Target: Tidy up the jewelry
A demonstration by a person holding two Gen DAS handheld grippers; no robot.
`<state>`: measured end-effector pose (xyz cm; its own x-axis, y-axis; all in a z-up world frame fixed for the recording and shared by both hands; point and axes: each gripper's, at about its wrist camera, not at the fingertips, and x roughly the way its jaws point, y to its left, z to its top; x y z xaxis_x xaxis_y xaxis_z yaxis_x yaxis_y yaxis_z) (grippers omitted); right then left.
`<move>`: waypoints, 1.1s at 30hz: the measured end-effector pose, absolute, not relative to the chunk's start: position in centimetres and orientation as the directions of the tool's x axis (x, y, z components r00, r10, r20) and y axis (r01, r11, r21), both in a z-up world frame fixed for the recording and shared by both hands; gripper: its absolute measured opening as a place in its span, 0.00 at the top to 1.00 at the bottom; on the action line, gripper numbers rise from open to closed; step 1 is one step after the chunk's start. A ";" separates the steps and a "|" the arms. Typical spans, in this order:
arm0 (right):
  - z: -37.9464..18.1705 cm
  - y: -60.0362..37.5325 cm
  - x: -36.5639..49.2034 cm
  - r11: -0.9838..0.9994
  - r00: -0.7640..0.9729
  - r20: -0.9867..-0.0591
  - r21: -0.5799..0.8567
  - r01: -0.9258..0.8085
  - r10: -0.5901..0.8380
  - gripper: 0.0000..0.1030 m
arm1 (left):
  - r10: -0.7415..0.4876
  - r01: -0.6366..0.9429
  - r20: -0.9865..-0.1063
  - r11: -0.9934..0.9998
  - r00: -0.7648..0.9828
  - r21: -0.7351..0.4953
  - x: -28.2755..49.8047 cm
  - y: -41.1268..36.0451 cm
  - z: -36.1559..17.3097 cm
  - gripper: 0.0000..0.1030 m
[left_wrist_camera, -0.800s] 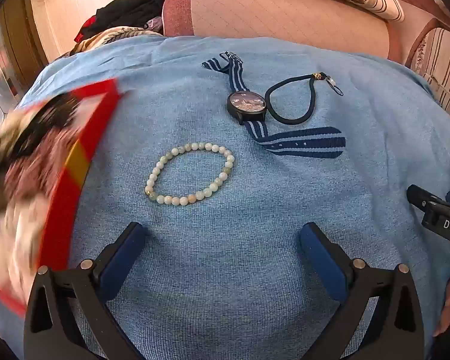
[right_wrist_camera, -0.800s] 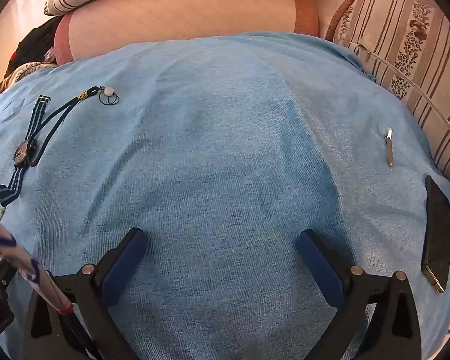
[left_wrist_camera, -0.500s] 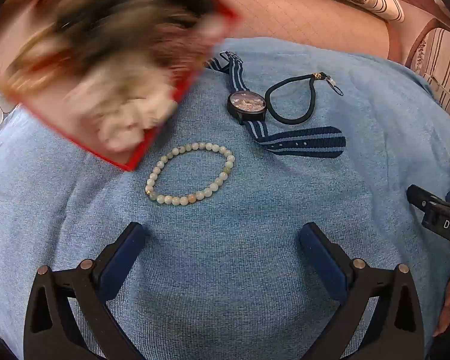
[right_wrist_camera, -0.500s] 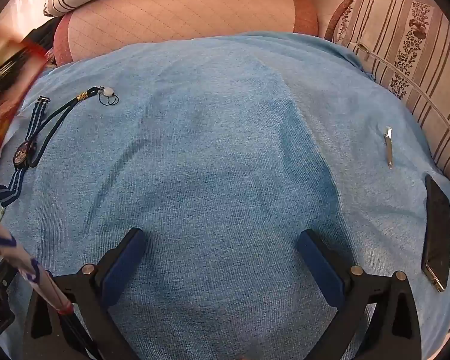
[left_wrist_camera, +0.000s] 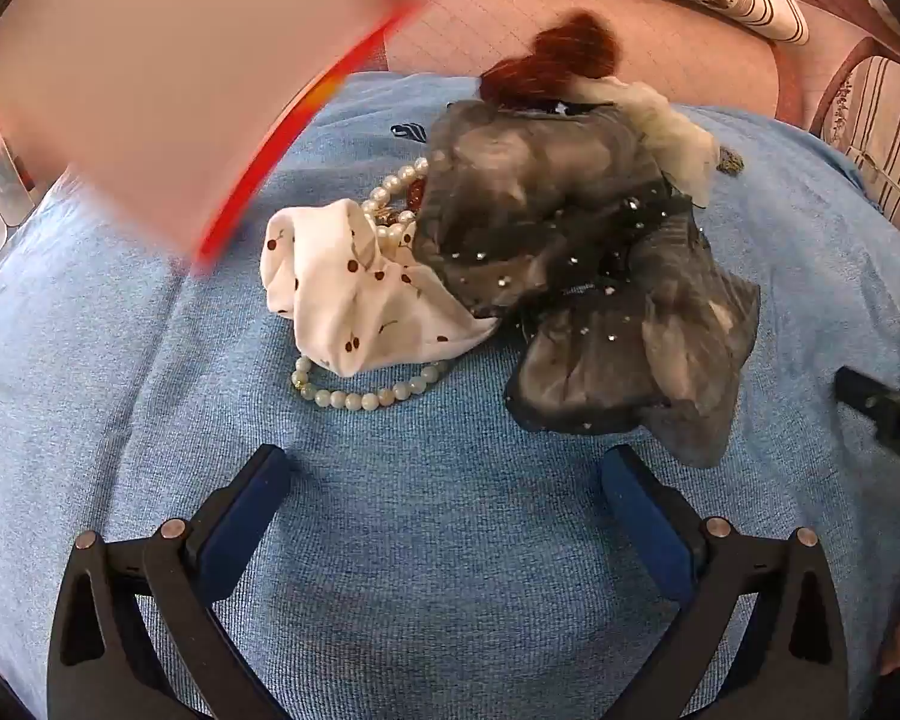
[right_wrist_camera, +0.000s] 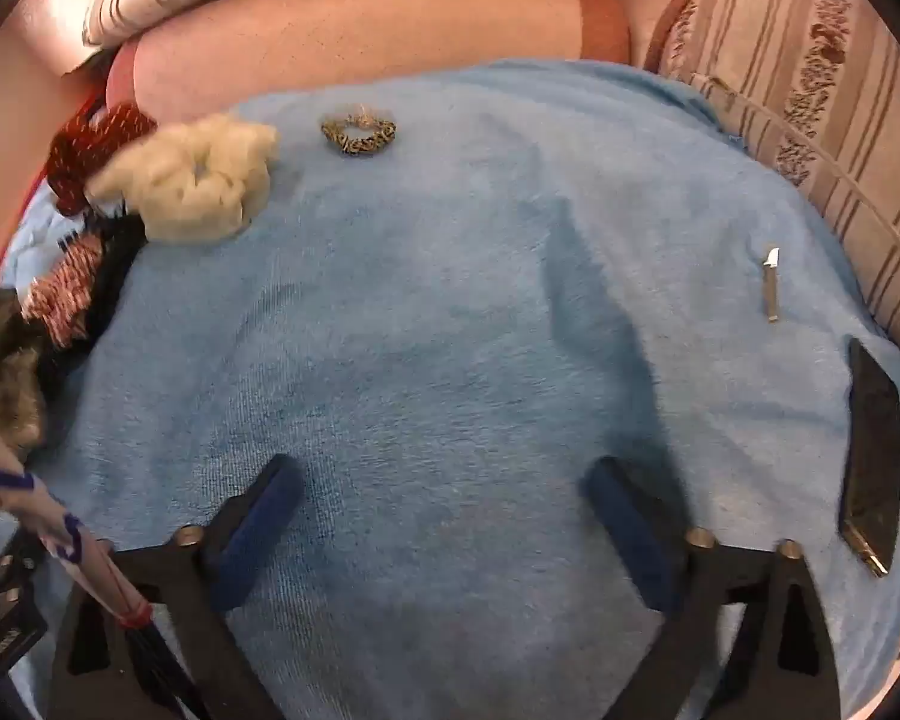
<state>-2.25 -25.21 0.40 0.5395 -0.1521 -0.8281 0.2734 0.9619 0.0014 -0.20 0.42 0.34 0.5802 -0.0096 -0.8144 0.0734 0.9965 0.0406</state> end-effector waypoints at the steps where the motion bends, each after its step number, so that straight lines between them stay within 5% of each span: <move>1: 0.9 -25.4 -2.6 0.961 0.552 -0.822 0.017 0.277 -0.144 0.08 | -0.008 0.073 -0.814 0.996 0.580 0.043 -0.2 0.2 0.4 0.00; 23: 9.5 -17.4 -9.3 0.982 0.782 -0.618 0.087 0.168 -0.079 0.08 | 0.001 0.058 -0.814 0.997 0.581 0.042 -0.2 0.1 0.3 0.00; 28: 9.7 -16.5 -9.8 0.983 0.789 -0.611 0.100 0.151 -0.059 0.08 | -0.027 0.108 -0.878 0.994 0.477 0.028 1.2 0.3 0.9 0.00; 33: 10.5 -15.8 -10.9 0.985 0.804 -0.592 0.094 0.141 -0.059 0.08 | -0.039 0.065 -0.814 0.998 0.580 -0.001 -2.8 2.6 3.5 0.00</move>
<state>-10.90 -15.82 10.52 0.8036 -0.0588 -0.5923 0.1413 0.9855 0.0940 -2.80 2.60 3.47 0.5802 -0.0386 -0.8135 0.0653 0.9979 -0.0007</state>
